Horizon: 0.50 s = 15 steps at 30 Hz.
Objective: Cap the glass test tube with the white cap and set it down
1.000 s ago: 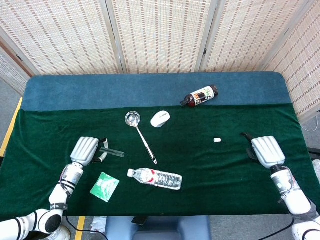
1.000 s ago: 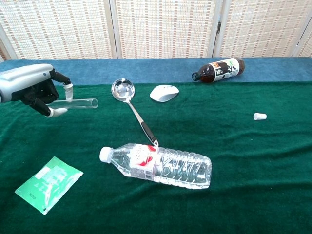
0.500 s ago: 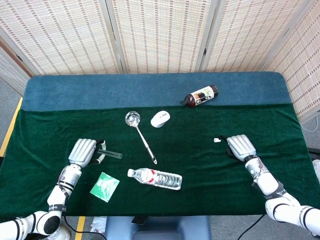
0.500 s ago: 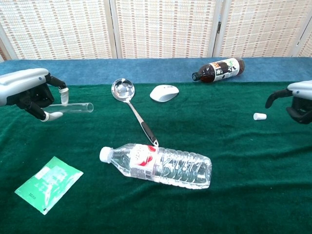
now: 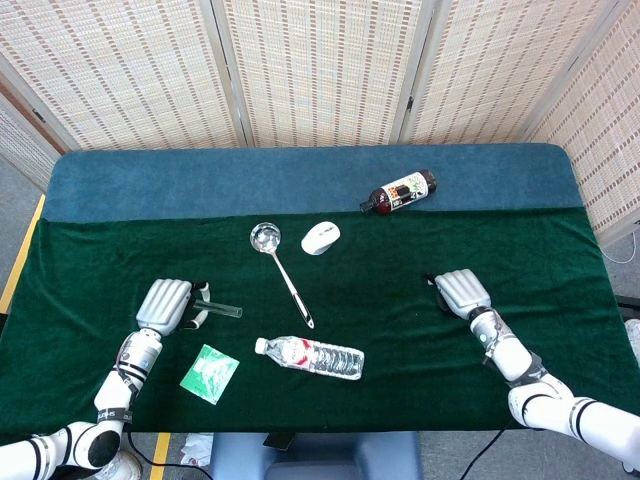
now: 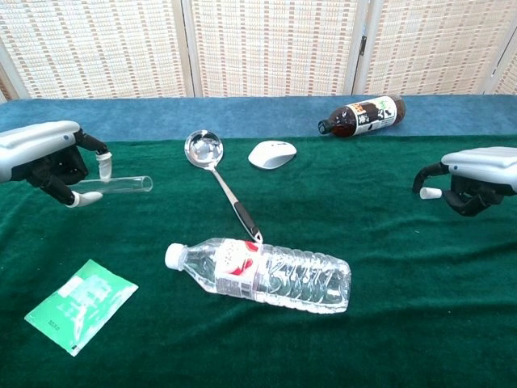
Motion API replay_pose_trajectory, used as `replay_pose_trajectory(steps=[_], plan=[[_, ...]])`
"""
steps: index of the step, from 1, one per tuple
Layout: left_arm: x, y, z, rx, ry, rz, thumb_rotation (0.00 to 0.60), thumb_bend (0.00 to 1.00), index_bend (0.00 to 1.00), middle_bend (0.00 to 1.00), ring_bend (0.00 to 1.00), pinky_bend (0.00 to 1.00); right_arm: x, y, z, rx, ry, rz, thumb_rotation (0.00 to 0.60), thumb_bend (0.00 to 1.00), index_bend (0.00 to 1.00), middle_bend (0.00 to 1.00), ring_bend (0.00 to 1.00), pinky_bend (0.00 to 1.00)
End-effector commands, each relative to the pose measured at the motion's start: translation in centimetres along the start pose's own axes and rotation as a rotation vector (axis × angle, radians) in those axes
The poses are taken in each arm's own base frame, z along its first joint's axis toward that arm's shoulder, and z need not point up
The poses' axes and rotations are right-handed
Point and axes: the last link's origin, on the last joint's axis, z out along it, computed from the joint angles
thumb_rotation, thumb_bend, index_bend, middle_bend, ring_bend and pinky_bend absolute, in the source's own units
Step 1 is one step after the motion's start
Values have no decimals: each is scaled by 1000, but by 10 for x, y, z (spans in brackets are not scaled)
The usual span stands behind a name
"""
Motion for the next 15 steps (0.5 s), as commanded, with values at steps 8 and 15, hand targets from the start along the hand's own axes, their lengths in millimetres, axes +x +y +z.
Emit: replay_pose_trajectory(steps=[8, 15], plan=[[-2, -4, 1, 11, -5, -6, 600, 447, 676, 973, 969, 896, 3, 14, -6, -48, 20, -1, 600, 837, 237, 934, 1000, 1000], [-4, -1, 2, 3, -9, -9, 600, 447, 676, 973, 970, 897, 4, 32, -18, -97, 24, 5, 600, 837, 236, 934, 1000, 1000]])
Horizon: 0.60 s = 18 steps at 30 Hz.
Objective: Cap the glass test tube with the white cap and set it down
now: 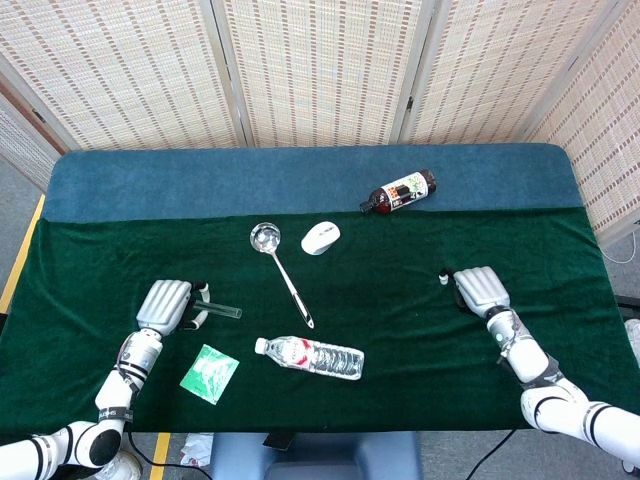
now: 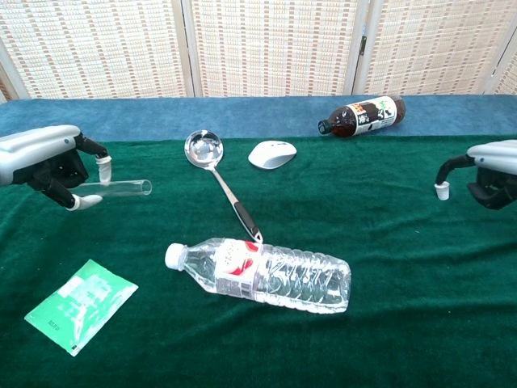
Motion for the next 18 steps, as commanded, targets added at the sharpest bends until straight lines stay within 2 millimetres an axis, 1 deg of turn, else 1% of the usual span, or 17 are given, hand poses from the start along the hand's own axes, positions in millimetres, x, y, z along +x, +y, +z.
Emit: replay_pose_trajectory(steps=[1, 9, 16, 18], plan=[[0, 1, 0, -2, -2, 1, 600, 447, 676, 973, 970, 897, -1, 5, -3, -16, -1, 8, 600, 837, 236, 934, 1000, 1000], [-1, 2, 1, -3, -2, 1, 600, 447, 676, 973, 970, 896, 1, 3, -6, 0, 15, 32, 600, 837, 236, 934, 1000, 1000], [1, -1, 0, 5, 4, -6, 600, 446, 676, 973, 969, 896, 14, 2, -15, 21, 84, 59, 600, 837, 236, 933, 1000, 1000], [1, -1, 0, 7, 7, -8, 600, 446, 676, 973, 970, 896, 19, 5, -20, 15, 103, 71, 600, 837, 235, 907, 1000, 973]])
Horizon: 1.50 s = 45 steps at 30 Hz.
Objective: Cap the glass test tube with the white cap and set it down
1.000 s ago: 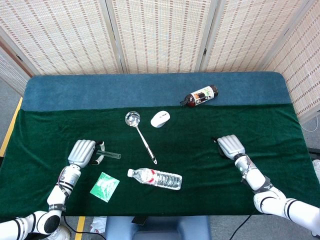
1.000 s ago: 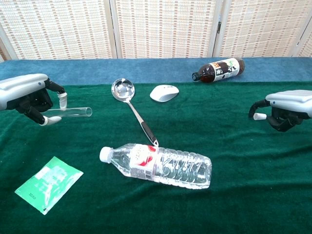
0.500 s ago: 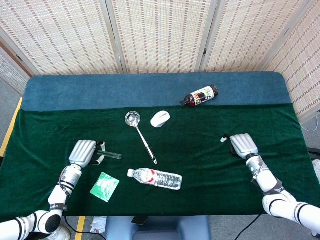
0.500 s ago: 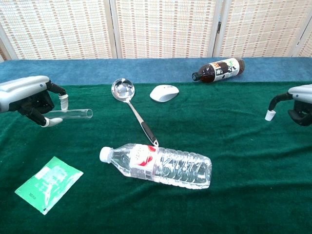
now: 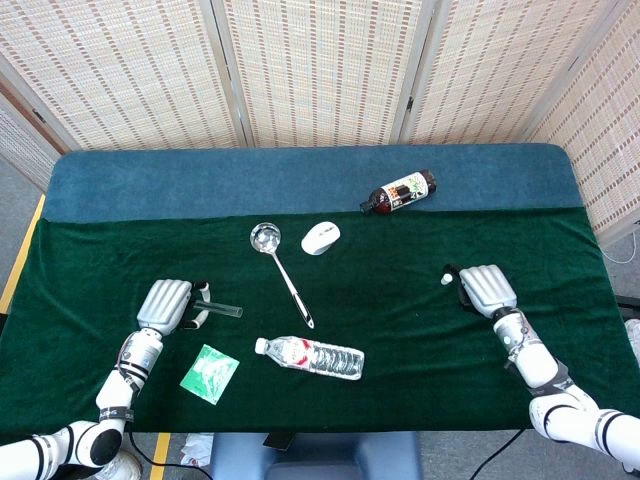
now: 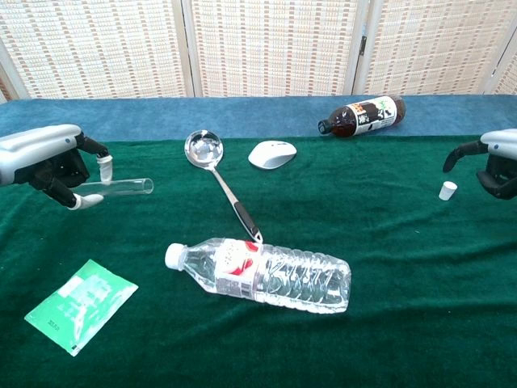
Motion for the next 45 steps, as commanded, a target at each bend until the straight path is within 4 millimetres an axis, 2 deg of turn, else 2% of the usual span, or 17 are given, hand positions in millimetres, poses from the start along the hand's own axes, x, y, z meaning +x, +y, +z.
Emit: replay_pose_trajectory(steps=[1, 2, 5, 6, 8, 10, 12, 15, 17, 19, 23, 29, 45], plan=[[0, -1, 0, 1, 1, -4, 600, 446, 676, 973, 969, 896, 8, 6, -7, -13, 35, 15, 600, 825, 222, 871, 1000, 934], [1, -1, 0, 1, 1, -6, 600, 447, 676, 973, 969, 896, 10, 8, -9, -21, 42, 14, 600, 779, 201, 829, 999, 891], [1, -1, 1, 0, 2, -8, 600, 446, 676, 973, 970, 896, 14, 16, -16, -61, 63, -3, 587, 440, 73, 682, 920, 754], [1, 0, 1, -1, 2, -9, 600, 446, 676, 973, 969, 896, 14, 19, -18, -78, 65, -7, 565, 348, 35, 654, 887, 726], [1, 0, 1, -3, 1, -9, 600, 447, 676, 973, 970, 896, 15, 21, -21, -98, 62, -13, 494, 272, 0, 642, 883, 715], [1, 1, 0, -5, 1, -11, 600, 446, 676, 973, 969, 896, 17, 22, -22, -106, 75, -24, 473, 266, 0, 677, 941, 742], [0, 1, -1, -4, 0, -11, 600, 446, 676, 973, 970, 896, 17, 22, -23, -106, 84, -9, 470, 265, 0, 753, 996, 815], [-1, 0, -2, -2, -2, -12, 600, 446, 676, 973, 969, 897, 18, 24, -23, -91, 107, -30, 472, 259, 5, 837, 1000, 911], [-1, 0, -3, -1, -3, -16, 600, 446, 676, 973, 970, 896, 17, 24, -21, -77, 120, -43, 475, 249, 56, 881, 1000, 960], [0, -1, -3, 0, -1, -17, 600, 446, 676, 973, 969, 896, 16, 24, -17, -61, 123, -45, 477, 248, 177, 926, 1000, 995], [1, -1, -4, 0, 1, -17, 600, 446, 676, 973, 970, 896, 12, 25, -7, -42, 113, -82, 488, 247, 324, 979, 1000, 1000], [1, -1, -5, 6, -1, -16, 600, 446, 676, 973, 970, 896, 7, 24, 8, -48, 112, -92, 493, 247, 404, 1000, 1000, 1000], [-2, 0, -2, 14, -12, -9, 600, 446, 676, 973, 969, 897, -3, 5, 47, -36, 73, -85, 493, 365, 454, 1000, 1000, 1000]])
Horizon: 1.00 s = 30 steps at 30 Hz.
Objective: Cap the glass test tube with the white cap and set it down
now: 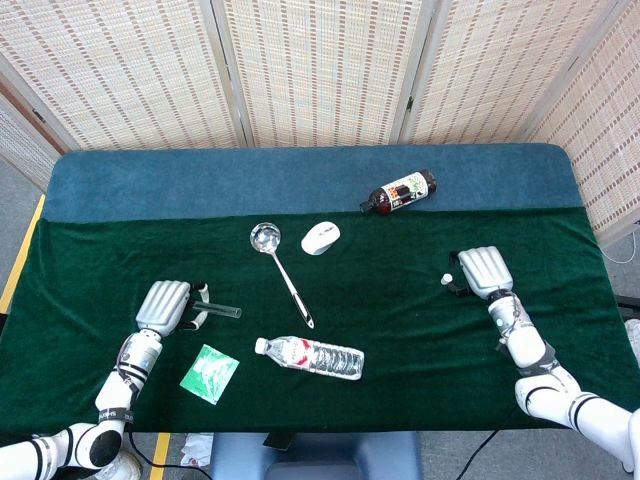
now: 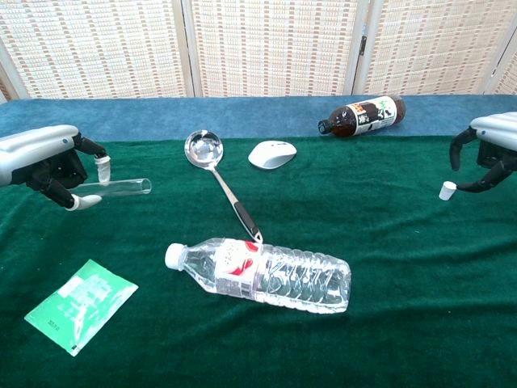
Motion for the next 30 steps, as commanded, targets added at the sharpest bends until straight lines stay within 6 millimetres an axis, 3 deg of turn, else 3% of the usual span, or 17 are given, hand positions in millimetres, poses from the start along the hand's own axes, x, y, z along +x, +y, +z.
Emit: replay_pose_trajectory(steps=[1, 30], plan=[[-1, 0, 0, 3, -3, 2, 600, 446, 676, 973, 969, 897, -2, -3, 6, -3, -13, 1, 493, 375, 455, 1000, 1000, 1000], [-6, -3, 2, 12, -20, 1, 600, 447, 676, 973, 969, 896, -10, -6, 10, -8, -59, -14, 497, 416, 468, 1000, 1000, 1000]])
